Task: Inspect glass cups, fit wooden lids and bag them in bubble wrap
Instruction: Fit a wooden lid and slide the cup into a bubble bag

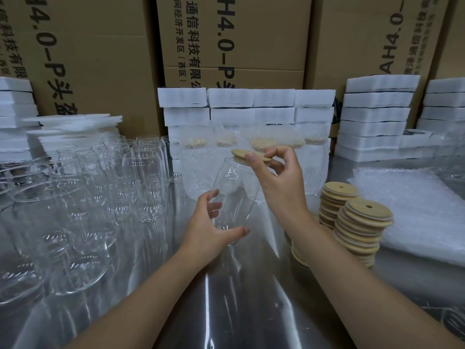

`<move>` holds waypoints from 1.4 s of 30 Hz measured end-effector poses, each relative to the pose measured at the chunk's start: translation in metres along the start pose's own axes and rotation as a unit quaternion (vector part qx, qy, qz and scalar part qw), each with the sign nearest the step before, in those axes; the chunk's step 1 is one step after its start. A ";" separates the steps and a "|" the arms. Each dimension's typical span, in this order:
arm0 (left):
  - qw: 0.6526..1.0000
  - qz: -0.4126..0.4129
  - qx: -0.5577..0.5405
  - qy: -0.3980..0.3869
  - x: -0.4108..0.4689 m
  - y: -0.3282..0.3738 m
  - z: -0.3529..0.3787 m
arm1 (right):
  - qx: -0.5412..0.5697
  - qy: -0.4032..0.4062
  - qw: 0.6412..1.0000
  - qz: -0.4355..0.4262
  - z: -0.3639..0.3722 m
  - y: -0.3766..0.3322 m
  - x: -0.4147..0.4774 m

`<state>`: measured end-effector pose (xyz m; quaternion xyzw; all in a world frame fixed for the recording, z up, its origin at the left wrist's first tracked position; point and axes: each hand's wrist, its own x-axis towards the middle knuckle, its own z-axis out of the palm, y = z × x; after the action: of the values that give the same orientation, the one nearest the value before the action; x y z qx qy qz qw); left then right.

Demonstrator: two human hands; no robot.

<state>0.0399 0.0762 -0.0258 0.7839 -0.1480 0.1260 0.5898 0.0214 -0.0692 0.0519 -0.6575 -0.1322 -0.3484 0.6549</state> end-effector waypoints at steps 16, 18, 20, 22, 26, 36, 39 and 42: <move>1.000 0.010 -0.016 0.006 -0.002 -0.001 -0.001 | -0.049 -0.062 0.996 -0.047 0.004 0.007 -0.008; 1.000 0.014 -0.023 0.009 -0.003 0.000 -0.002 | -0.055 -0.072 0.995 -0.050 0.006 0.006 -0.010; 0.999 0.016 -0.030 0.011 -0.004 0.002 -0.002 | -0.063 -0.077 0.994 -0.054 0.007 0.006 -0.011; 0.999 0.014 -0.034 0.013 -0.005 0.003 -0.001 | -0.067 -0.074 0.993 -0.061 0.008 0.006 -0.011; 0.999 0.012 -0.034 0.017 -0.007 0.002 0.000 | -0.100 -0.075 0.988 -0.087 0.007 0.004 -0.012; 0.997 0.020 -0.065 0.030 -0.003 0.008 -0.003 | -0.233 -0.066 0.970 -0.015 -0.068 -0.041 0.021; 0.994 -0.001 -0.105 0.030 -0.004 0.013 -0.004 | -0.411 0.032 0.910 0.052 -0.124 -0.039 0.038; 0.986 -0.035 -0.162 0.037 -0.004 0.015 -0.003 | -0.571 0.032 0.797 0.196 -0.178 -0.025 0.052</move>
<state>0.0304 0.0750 -0.0128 0.6779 -0.1169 0.1083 0.7177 -0.0076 -0.2508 0.0864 -0.9123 0.2434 -0.2461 0.2187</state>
